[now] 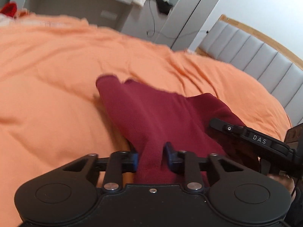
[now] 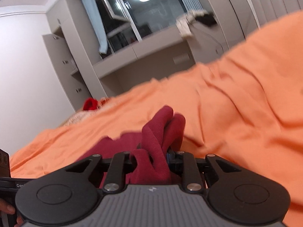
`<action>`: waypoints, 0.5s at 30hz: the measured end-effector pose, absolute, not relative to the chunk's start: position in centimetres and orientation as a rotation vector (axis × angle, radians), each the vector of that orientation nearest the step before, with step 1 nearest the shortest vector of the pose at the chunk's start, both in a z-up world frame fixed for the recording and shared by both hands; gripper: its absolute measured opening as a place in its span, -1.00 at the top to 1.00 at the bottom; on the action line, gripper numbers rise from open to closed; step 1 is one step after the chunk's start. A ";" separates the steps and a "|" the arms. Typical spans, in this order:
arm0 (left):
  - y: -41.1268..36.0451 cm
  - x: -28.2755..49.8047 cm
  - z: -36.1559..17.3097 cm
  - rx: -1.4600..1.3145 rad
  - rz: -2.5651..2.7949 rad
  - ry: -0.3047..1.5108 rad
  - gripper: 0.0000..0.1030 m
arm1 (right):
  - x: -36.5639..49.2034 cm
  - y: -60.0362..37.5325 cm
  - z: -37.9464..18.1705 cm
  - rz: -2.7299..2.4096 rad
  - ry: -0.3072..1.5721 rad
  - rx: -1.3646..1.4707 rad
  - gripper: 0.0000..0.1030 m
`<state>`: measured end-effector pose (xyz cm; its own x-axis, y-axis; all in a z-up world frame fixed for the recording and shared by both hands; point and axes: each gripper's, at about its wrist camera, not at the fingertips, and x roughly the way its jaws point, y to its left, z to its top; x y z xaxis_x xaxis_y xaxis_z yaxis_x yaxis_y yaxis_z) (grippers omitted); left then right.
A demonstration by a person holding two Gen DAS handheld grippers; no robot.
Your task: Fold small clothes
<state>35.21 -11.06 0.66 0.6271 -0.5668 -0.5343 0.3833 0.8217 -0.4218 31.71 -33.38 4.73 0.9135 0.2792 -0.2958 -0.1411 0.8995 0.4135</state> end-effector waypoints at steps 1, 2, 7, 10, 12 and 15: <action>-11.0 35.0 1.2 -0.252 -0.544 0.670 0.53 | 31.7 -32.9 5.0 0.234 0.341 0.390 0.53; -11.0 34.8 1.8 -0.224 -0.534 0.639 0.54 | 31.9 -32.3 5.3 0.246 0.322 0.379 0.53; -10.2 33.7 4.1 -0.098 -0.443 0.480 0.55 | 33.8 -29.0 5.9 0.298 0.249 0.325 0.54; -9.0 33.6 4.8 -0.049 -0.383 0.416 0.55 | 35.6 -27.5 6.0 0.317 0.237 0.298 0.54; -8.0 33.8 4.9 -0.046 -0.354 0.404 0.54 | 37.1 -26.6 5.8 0.319 0.250 0.295 0.54; -6.6 34.9 4.3 -0.074 -0.304 0.439 0.53 | 39.1 -25.6 4.4 0.312 0.309 0.277 0.54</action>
<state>34.89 -6.62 4.33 0.8606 -0.3057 -0.4074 0.2740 0.9521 -0.1356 39.09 -25.58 4.39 0.9057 0.3399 -0.2532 -0.2563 0.9150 0.3118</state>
